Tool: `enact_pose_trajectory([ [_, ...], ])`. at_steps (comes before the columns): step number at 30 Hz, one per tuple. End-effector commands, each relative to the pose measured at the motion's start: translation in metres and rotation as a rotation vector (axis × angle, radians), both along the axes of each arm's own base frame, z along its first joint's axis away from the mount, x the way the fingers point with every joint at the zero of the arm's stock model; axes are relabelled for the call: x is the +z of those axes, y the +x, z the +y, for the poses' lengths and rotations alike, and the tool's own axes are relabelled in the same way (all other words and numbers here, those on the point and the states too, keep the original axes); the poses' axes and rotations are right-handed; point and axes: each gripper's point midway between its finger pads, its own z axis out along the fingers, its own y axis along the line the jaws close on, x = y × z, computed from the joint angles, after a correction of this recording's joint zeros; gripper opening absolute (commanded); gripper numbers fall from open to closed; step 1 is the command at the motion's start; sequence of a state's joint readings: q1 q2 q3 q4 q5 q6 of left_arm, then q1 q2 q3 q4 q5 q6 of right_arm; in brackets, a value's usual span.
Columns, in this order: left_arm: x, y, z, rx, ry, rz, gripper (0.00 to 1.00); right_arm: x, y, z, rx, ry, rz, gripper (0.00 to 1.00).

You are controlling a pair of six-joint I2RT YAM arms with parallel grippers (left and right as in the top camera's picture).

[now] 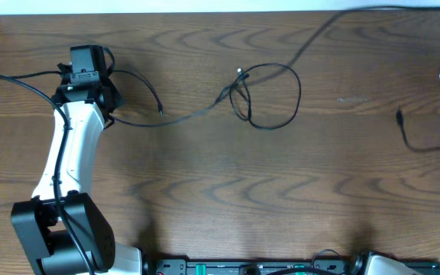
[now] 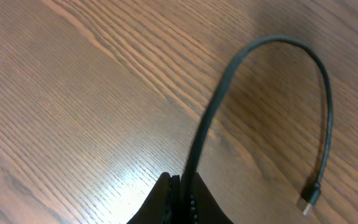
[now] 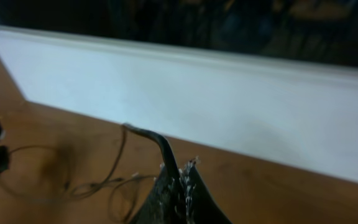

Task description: Untangle cables

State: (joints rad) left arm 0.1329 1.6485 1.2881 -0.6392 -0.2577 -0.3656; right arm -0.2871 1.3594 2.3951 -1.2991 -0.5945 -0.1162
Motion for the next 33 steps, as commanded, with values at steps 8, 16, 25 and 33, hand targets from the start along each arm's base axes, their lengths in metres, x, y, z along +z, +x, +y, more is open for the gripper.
enact_pose_trajectory([
  [8, 0.004, 0.003, 0.024, -0.002, 0.035, -0.003, 0.08, 0.005, -0.012, -0.001, -0.009, 0.055, 0.0, 0.01],
  [16, 0.006, 0.033, -0.036, -0.304, -0.205, -0.107, 0.71, -0.035, 0.038, 0.002, 0.126, 0.17, 0.181, 0.01],
  [25, 0.02, 0.037, -0.116, -0.668, -0.378, -0.168, 0.75, -0.085, 0.089, 0.012, 0.223, 0.203, 0.346, 0.01],
  [33, 0.029, 0.025, -0.185, -0.904, -0.503, -0.19, 0.75, -0.101, 0.106, 0.01, 0.23, 0.21, 0.39, 0.01],
])
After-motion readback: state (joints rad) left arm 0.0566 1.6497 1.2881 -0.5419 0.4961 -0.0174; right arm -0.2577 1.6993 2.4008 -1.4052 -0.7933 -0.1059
